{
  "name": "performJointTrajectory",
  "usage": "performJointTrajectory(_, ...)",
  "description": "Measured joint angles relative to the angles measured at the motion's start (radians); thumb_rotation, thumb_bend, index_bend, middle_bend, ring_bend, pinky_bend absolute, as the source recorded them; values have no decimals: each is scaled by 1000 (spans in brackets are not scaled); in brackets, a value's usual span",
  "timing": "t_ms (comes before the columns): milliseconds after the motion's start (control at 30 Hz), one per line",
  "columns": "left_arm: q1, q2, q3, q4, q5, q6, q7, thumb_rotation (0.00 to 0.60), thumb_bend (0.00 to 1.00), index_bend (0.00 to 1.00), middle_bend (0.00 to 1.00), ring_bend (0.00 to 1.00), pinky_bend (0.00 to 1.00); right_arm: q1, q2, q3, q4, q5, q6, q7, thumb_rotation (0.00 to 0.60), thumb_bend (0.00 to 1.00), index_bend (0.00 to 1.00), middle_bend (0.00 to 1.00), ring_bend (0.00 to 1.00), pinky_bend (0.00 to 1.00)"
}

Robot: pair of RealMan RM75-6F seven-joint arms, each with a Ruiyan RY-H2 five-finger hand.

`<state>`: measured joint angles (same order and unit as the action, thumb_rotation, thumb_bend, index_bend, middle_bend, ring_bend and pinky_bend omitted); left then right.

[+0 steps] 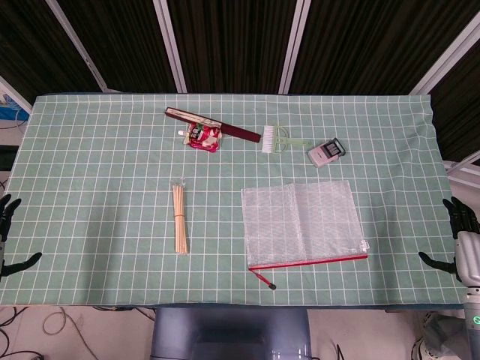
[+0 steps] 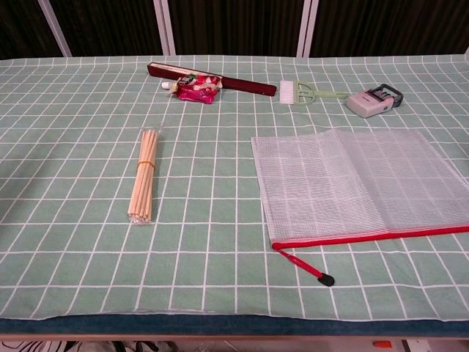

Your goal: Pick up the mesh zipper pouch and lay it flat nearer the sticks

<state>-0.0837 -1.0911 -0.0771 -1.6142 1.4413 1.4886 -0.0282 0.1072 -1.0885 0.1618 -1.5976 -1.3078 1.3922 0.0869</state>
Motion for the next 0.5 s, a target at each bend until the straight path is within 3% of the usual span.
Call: performJointTrajectory(500, 0, -1, 0, 2, 0, 0, -2, 600, 0, 0, 0, 0, 0, 1, 2, -1, -2, -6, 0, 5, 600, 27, 0, 0, 0, 210)
